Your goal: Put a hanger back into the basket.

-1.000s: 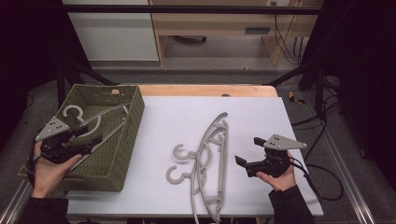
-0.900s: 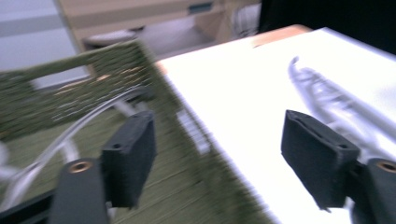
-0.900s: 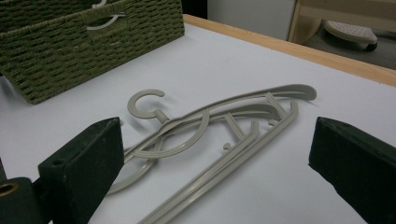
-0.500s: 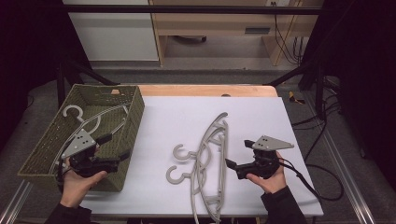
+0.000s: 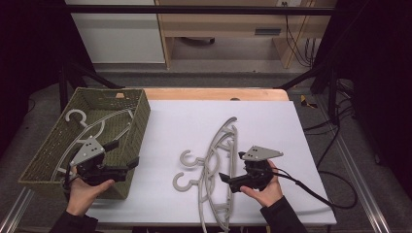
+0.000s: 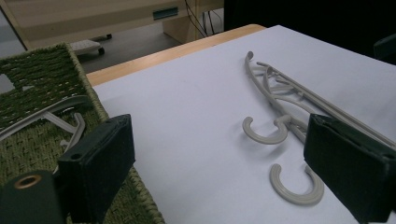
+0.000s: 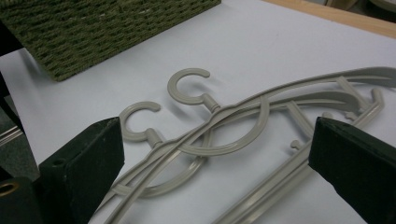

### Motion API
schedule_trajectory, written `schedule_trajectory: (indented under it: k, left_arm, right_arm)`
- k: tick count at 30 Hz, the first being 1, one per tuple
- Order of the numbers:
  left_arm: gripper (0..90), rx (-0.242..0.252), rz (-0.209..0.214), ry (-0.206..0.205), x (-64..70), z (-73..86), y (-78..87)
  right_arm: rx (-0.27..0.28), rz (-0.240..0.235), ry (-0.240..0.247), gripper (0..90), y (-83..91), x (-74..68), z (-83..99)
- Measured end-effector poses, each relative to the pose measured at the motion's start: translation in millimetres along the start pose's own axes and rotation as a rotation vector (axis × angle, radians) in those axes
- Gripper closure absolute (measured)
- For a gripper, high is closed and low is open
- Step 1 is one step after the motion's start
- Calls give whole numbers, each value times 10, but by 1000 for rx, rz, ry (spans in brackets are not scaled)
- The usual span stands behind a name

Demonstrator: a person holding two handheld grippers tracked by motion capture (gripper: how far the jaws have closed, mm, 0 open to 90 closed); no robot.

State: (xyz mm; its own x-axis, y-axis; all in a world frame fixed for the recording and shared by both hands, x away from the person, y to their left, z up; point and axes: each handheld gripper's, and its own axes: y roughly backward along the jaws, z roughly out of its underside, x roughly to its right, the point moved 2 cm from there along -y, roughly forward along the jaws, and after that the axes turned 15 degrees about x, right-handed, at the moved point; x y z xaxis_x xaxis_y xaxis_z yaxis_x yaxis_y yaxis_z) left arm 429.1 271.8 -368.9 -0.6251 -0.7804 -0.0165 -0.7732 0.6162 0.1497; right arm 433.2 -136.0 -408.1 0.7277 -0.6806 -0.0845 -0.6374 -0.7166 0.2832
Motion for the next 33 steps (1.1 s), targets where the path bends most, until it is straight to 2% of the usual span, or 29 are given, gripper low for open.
schedule_trajectory:
  k: [6,9,14,18,21,23,27,32,33]
  left_arm:
    - [86,-11,-2,-6,-2,17,-20]
    - [88,-21,-1,-6,0,35,-37]
    - [90,-29,2,-8,-2,49,-50]
    - [92,-24,1,-8,1,41,-41]
    - [93,-23,-1,-7,-2,41,-37]
    - [94,-27,0,-9,-6,46,-40]
    - [95,-34,4,-9,1,54,-51]
    - [97,-41,8,-11,16,57,-59]
    - [97,-42,9,-13,17,57,-60]
  right_arm:
    - [-31,-27,-16,53,-124,-103,62]
    - [-52,-25,-8,66,-176,-158,82]
    - [-102,-53,0,91,-304,-283,155]
    - [-175,-66,17,149,-425,-345,282]
    - [-218,-60,5,207,-484,-364,358]
    - [-238,-50,-12,258,-523,-377,404]
    - [-277,-75,-35,350,-581,-395,483]
    - [-305,-75,-34,471,-644,-403,566]
    - [-306,-86,-20,488,-646,-394,578]
